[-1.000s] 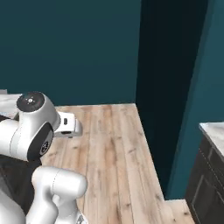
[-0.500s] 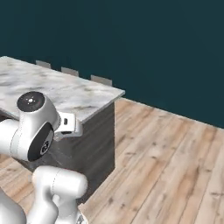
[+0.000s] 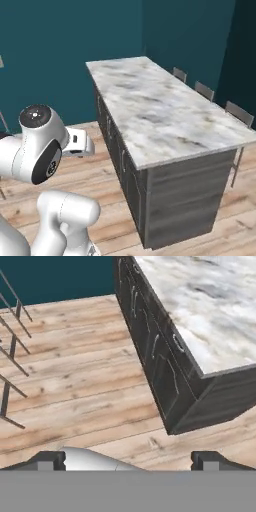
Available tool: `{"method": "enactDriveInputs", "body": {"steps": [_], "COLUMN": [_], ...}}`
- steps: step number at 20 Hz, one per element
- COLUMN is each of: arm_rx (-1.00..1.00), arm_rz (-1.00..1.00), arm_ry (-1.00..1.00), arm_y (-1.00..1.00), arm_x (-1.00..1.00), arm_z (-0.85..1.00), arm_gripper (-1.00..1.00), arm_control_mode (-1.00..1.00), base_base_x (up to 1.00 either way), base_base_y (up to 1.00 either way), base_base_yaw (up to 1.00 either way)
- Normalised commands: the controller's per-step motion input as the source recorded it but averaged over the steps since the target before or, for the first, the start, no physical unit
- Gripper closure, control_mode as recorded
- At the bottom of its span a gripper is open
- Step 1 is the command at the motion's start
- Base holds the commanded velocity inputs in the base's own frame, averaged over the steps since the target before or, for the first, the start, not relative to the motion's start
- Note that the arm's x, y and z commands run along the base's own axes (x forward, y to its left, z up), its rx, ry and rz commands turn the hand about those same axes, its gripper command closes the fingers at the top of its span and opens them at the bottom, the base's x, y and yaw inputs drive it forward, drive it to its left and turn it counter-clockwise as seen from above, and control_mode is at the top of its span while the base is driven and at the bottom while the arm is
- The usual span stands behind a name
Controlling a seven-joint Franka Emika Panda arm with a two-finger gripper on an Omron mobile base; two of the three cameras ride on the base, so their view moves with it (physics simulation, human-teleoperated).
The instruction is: Take a sugar cube from the saucer and place it inside the coffee. Then, grab milk from the fridge and place it next to the coffee on the counter to sweeten the coffee.
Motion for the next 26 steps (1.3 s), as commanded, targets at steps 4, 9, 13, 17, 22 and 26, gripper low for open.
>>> {"method": "enactDriveInputs", "body": {"steps": [4, 9, 13, 17, 22, 26], "arm_rx": [0.0, 0.0, 0.0, 0.0, 0.0, 0.0], "arm_rz": [0.0, 0.0, 0.0, 0.0, 0.0, 0.0], "arm_ry": [0.0, 0.0, 0.0, 0.0, 0.0, 0.0], "arm_y": [0.0, 0.0, 0.0, 0.0, 0.0, 0.0], "arm_x": [0.0, 0.0, 0.0, 0.0, 0.0, 0.0], "arm_z": [0.0, 0.0, 0.0, 0.0, 0.0, 0.0], "arm_gripper": [-1.0, -1.0, -1.0, -1.0, -1.0, -1.0], "arm_control_mode": [1.0, 1.0, 1.0, 1.0, 1.0, 1.0], "base_base_x": [-0.04, -0.01, 0.0, 0.0, 0.04, 0.44], "base_base_y": [0.0, 0.0, 0.0, 0.0, 0.0, 0.01], "base_base_yaw": [1.0, 1.0, 1.0, 1.0, 0.99, 0.86]}}
